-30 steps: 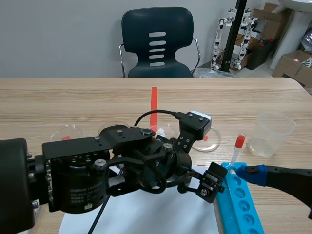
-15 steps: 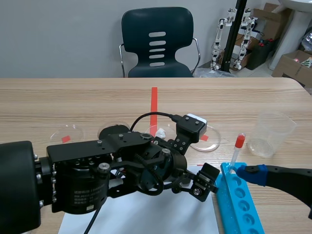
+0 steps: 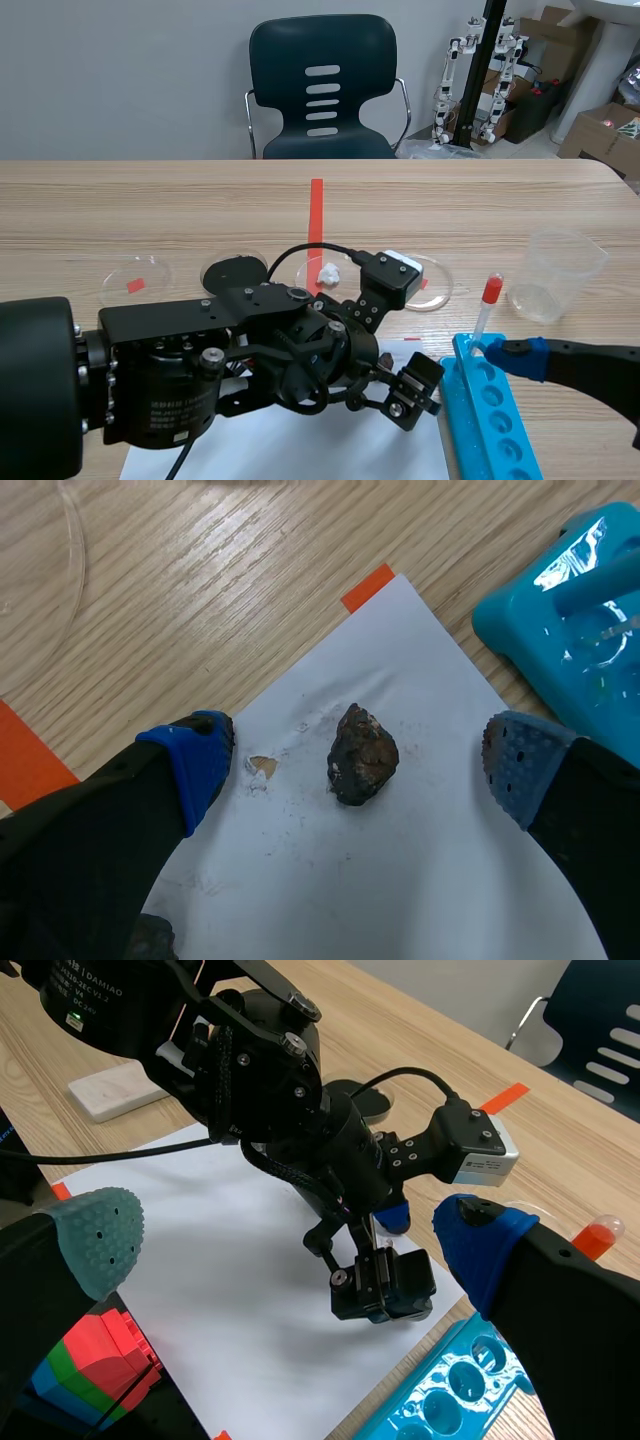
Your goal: Pick up the right mineral with the left hand
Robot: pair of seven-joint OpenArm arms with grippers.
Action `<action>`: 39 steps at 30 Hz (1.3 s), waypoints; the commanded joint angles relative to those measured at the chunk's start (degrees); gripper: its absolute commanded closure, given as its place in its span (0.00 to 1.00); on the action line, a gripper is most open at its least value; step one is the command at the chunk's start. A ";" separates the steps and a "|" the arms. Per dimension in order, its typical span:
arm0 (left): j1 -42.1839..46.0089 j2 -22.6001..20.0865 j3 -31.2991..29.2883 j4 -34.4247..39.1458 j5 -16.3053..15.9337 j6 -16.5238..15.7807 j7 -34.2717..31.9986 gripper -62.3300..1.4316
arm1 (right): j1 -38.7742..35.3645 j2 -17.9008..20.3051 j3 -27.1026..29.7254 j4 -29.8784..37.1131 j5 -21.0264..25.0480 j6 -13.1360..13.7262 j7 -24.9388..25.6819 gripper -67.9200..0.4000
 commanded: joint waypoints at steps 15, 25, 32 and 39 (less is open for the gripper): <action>0.02 0.59 -0.09 0.92 0.00 -0.11 0.52 0.42 | 0.04 -0.15 0.59 1.29 0.61 -0.22 0.87 0.11; 0.02 0.61 -0.09 0.92 -1.14 -0.07 0.48 0.61 | 0.04 -0.15 0.59 1.29 0.61 -0.22 0.87 0.11; 0.02 0.61 -0.09 0.92 -2.40 -0.07 0.33 0.74 | 0.04 -0.15 0.59 1.29 0.61 -0.22 0.87 0.11; 0.00 0.61 -0.09 0.92 -2.36 -0.07 0.26 0.79 | 0.04 -0.15 0.59 1.29 0.61 -0.22 0.87 0.11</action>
